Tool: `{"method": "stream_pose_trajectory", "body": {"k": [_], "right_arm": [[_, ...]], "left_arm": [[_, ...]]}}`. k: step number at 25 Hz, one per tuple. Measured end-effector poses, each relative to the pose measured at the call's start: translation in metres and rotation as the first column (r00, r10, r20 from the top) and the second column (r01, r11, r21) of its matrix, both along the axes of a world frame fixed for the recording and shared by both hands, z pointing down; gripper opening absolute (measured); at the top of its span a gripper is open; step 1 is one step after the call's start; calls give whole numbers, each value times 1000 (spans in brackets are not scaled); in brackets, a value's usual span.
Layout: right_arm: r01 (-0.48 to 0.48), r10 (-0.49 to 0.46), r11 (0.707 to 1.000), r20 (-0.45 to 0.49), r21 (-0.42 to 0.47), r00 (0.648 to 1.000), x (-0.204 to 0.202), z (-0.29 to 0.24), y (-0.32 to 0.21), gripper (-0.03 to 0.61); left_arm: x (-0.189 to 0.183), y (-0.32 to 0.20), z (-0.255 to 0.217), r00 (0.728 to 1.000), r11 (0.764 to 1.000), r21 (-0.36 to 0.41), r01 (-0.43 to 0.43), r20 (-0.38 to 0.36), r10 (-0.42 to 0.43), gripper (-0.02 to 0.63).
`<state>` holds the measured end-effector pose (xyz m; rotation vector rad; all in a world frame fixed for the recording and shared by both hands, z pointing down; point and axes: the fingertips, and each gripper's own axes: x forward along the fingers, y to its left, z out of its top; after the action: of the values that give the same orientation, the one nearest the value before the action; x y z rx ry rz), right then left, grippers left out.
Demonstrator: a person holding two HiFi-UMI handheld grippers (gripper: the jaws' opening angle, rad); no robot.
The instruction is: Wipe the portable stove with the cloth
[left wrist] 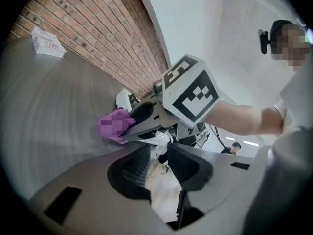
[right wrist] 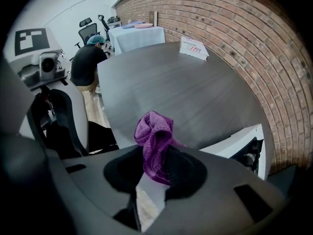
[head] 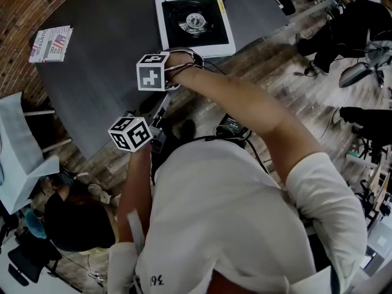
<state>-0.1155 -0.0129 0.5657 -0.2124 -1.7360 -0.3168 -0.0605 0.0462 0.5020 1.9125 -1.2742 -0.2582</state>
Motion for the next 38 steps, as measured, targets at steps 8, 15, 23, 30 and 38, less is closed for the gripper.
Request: {"method": "stream_pose_trajectory", "body": {"k": [8, 15, 23, 30, 38], "right_arm": [[-49, 46, 999, 205, 7, 978, 10, -1, 3, 109], [-119, 116, 993, 355, -15, 927, 27, -9, 0, 109], [-205, 215, 976, 398, -68, 892, 54, -10, -7, 109], [-368, 392, 919, 407, -139, 825, 88, -6, -38, 109], [-478, 506, 860, 419, -178, 754, 124, -7, -60, 109]], "left_arm": [[11, 2, 2, 1000, 1000, -19, -25, 16, 25, 114], [28, 3, 3, 996, 996, -42, -75, 35, 77, 114], [42, 7, 7, 992, 991, -75, -107, 53, 111, 115], [46, 9, 6, 988, 988, -81, -129, 76, 135, 114], [42, 17, -3, 990, 991, -81, -109, 86, 116, 114]]}}
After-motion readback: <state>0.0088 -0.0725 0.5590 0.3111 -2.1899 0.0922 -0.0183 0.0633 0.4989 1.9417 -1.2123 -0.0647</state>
